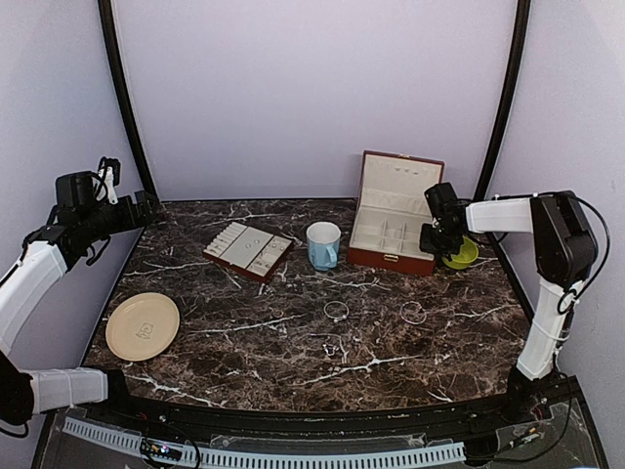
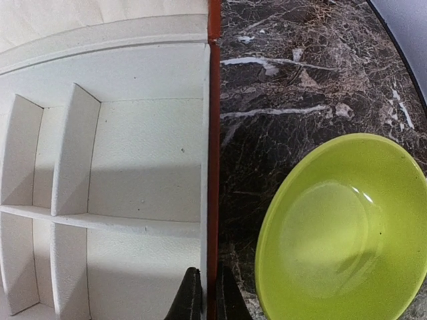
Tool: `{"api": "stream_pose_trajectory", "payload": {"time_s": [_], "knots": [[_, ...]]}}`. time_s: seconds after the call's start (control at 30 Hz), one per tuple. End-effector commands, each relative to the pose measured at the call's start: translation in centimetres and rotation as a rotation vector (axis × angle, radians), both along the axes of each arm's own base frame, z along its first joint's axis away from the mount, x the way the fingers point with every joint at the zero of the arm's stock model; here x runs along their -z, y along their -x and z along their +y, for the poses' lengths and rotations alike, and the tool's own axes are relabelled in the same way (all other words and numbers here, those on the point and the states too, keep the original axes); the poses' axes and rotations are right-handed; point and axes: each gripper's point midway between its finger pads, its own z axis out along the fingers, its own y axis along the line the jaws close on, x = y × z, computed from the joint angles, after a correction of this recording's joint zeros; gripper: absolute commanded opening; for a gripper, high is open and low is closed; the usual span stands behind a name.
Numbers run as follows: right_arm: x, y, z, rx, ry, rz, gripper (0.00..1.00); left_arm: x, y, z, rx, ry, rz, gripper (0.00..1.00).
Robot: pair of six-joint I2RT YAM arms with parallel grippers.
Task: Organize the mixed jewelry
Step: Move the jewelry box to the center of the board.
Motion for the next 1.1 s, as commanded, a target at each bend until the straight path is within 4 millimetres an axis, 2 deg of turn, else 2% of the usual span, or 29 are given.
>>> {"api": "stream_pose_trajectory", "payload": {"time_s": [0.0, 0.27, 0.53, 0.87, 1.07], "knots": [[-0.9, 1.2, 0.1, -0.046, 0.028, -0.005, 0.0, 0.1, 0.7, 0.2, -0.005, -0.009, 0.0, 0.98], [-1.5, 4.0, 0.4, -0.097, 0.015, -0.012, 0.0, 0.0, 0.8, 0.1, -0.004, -0.004, -0.006, 0.98], [-0.9, 6.3, 0.9, -0.16, 0.012, -0.005, 0.0, 0.0, 0.9, -0.1, 0.007, -0.002, -0.009, 0.98], [-0.9, 8.6, 1.5, -0.216, 0.018, 0.009, 0.0, -0.1, 1.0, -0.1, 0.008, 0.0, -0.02, 0.98], [-1.5, 9.2, 2.3, -0.247, 0.003, -0.013, 0.0, 0.0, 1.0, -0.1, 0.007, -0.003, -0.019, 0.98]]}}
